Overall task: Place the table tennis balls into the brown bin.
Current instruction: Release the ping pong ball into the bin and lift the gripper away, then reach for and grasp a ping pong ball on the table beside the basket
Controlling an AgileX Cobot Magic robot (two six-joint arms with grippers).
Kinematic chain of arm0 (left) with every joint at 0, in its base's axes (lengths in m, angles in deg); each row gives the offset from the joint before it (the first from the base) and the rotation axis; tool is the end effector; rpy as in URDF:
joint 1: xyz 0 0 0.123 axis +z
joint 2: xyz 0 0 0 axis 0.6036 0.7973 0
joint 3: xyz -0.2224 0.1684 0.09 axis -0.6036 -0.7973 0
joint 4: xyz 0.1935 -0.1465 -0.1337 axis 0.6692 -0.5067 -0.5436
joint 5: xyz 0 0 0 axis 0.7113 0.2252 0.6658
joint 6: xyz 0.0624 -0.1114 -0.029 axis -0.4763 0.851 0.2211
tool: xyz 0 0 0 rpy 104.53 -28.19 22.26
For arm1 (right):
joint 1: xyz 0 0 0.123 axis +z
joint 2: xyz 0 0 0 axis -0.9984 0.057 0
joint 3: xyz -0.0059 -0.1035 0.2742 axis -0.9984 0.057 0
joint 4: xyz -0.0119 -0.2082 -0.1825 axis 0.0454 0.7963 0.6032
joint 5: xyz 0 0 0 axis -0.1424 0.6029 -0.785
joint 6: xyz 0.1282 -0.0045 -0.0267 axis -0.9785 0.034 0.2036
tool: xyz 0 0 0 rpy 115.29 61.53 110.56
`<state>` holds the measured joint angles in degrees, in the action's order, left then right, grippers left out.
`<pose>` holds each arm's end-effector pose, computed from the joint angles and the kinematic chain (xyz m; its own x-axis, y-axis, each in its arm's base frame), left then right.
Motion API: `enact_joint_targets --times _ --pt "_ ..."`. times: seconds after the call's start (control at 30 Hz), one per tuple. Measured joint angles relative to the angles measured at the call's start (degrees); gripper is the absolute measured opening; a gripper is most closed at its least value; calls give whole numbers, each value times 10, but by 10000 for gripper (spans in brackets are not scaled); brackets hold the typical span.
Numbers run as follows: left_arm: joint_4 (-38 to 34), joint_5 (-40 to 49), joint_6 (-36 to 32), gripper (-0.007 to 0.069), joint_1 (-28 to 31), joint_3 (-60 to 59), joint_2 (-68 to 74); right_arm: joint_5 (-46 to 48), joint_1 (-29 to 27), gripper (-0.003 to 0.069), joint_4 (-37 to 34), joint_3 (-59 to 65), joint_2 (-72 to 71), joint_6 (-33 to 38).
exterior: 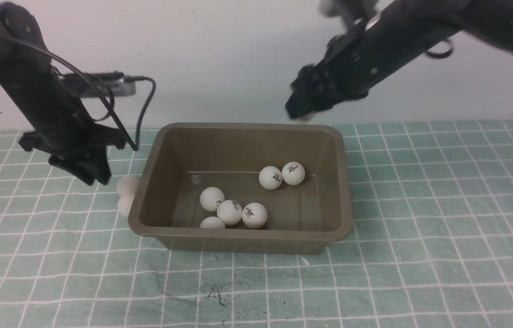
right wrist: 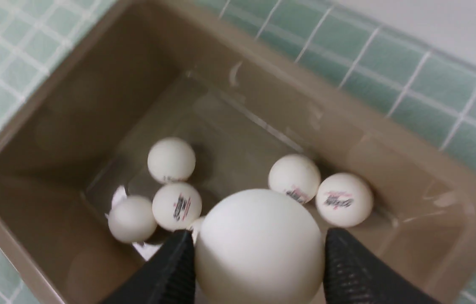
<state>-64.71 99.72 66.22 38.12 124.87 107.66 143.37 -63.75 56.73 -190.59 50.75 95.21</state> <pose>0.4522 -0.0182 0.1777 -0.9923 0.0768 -0.0973 0.0943 0.9772 -0.1902 0.4290 0.2300 0.2746 -0.7662 -0.3882 -0.5120 -0.5698 0.7788 0.2623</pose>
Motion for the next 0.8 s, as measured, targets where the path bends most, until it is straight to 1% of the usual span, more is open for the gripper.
enact_joint_targets --times 0.07,0.1,0.13,0.2,0.3,0.37,0.43,0.47,0.5,0.53,0.67,0.7,0.73,0.8 --pt "-8 -1 0 314 0 0 16 0 7 452 7 1 7 -12" --pt "-11 -7 1 403 0 0 32 0 11 524 10 1 11 -20" --pt "-12 -14 1 444 0 0 41 0 11 565 12 1 11 -22" --pt "-14 -29 1 502 0 0 56 -1 12 621 14 1 11 -24" --pt "-19 -42 1 532 0 0 69 -2 12 650 18 1 11 -25" --pt "-27 -50 1 526 0 0 84 -3 12 659 25 1 8 -27" --pt "-29 -51 1 484 0 0 91 -5 12 657 32 1 5 -27" --pt "-30 -52 1 415 0 0 94 -8 12 649 35 1 2 -27" --pt "-30 -52 1 415 0 0 95 -8 12 648 37 1 1 -27" --pt "-27 -41 1 342 -1 1 95 -8 12 632 48 1 -1 -27" --pt "-5 -14 3 355 -2 16 63 14 12 582 93 1 -6 -37" --pt "-5 -14 3 355 -2 18 63 16 12 580 96 1 -7 -38" --pt "-6 -13 4 355 -3 30 34 38 10 549 122 1 -13 -54" --pt "-26 -13 -1 355 -10 44 -1 58 8 517 146 1 -24 -70"
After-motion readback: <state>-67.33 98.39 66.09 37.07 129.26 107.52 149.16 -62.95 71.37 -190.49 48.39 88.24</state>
